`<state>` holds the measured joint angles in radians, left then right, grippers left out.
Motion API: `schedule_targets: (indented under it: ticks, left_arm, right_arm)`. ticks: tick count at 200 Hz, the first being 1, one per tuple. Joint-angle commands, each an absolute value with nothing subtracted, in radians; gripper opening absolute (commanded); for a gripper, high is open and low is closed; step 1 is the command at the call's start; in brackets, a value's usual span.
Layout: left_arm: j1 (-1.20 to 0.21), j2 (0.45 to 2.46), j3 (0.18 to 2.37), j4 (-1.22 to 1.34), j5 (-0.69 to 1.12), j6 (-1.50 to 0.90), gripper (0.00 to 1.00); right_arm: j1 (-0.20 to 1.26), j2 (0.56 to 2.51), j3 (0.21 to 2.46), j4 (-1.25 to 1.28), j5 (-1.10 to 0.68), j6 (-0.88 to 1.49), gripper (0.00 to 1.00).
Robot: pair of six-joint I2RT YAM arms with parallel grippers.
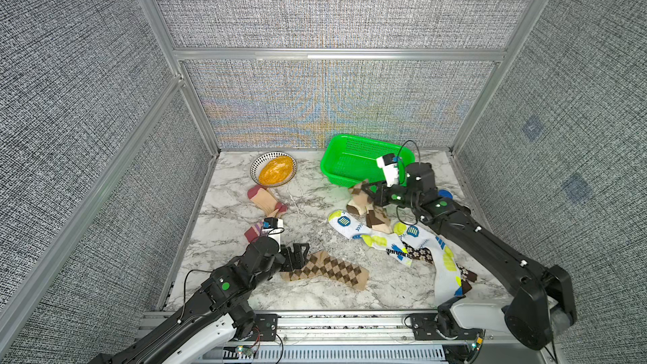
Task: Place the socks together as a pair
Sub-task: Pick up the sock at the center of the board, then place the sock at the center of the board.
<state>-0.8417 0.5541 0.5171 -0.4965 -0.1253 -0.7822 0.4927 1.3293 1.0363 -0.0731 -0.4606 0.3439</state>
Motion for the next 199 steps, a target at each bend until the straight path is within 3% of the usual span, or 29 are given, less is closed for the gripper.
schedule_targets:
  ticks: [1, 20, 41, 73, 103, 138, 175, 199]
  left_arm:
    - [-0.842, 0.521, 0.517, -0.531, -0.179, -0.768, 0.92]
    - [-0.841, 0.494, 0.521, -0.579, -0.209, -0.768, 0.92]
    - [-0.842, 0.489, 0.511, -0.593, -0.214, -0.768, 0.92]
    - [-0.842, 0.548, 0.477, -0.538, -0.194, -0.763, 0.92]
    - [-0.842, 0.658, 0.460, -0.435, -0.139, -0.754, 0.92]
    - [-0.841, 0.840, 0.474, -0.267, -0.087, -0.703, 0.94]
    - [-0.838, 1.038, 0.554, -0.204, -0.055, -0.677, 0.93]
    - [-0.838, 1.137, 0.628, -0.208, -0.023, -0.660, 0.92]
  right_arm:
    - [0.593, 1.382, 1.070, -0.136, -0.547, 0.304, 0.00]
    - [0.611, 1.465, 1.049, -0.163, -0.593, 0.301, 0.04]
    - [0.612, 1.565, 1.029, -0.230, -0.469, 0.286, 0.06]
    - [0.612, 1.624, 0.984, -0.239, -0.205, 0.292, 0.41]
    - [0.611, 1.570, 0.934, -0.235, -0.100, 0.311, 0.60]
    - [0.611, 1.439, 0.837, -0.216, -0.038, 0.362, 0.61]
    - [0.634, 1.277, 0.699, -0.217, -0.145, 0.425, 0.61]
    - [0.736, 1.249, 0.655, -0.249, -0.176, 0.471, 0.60]
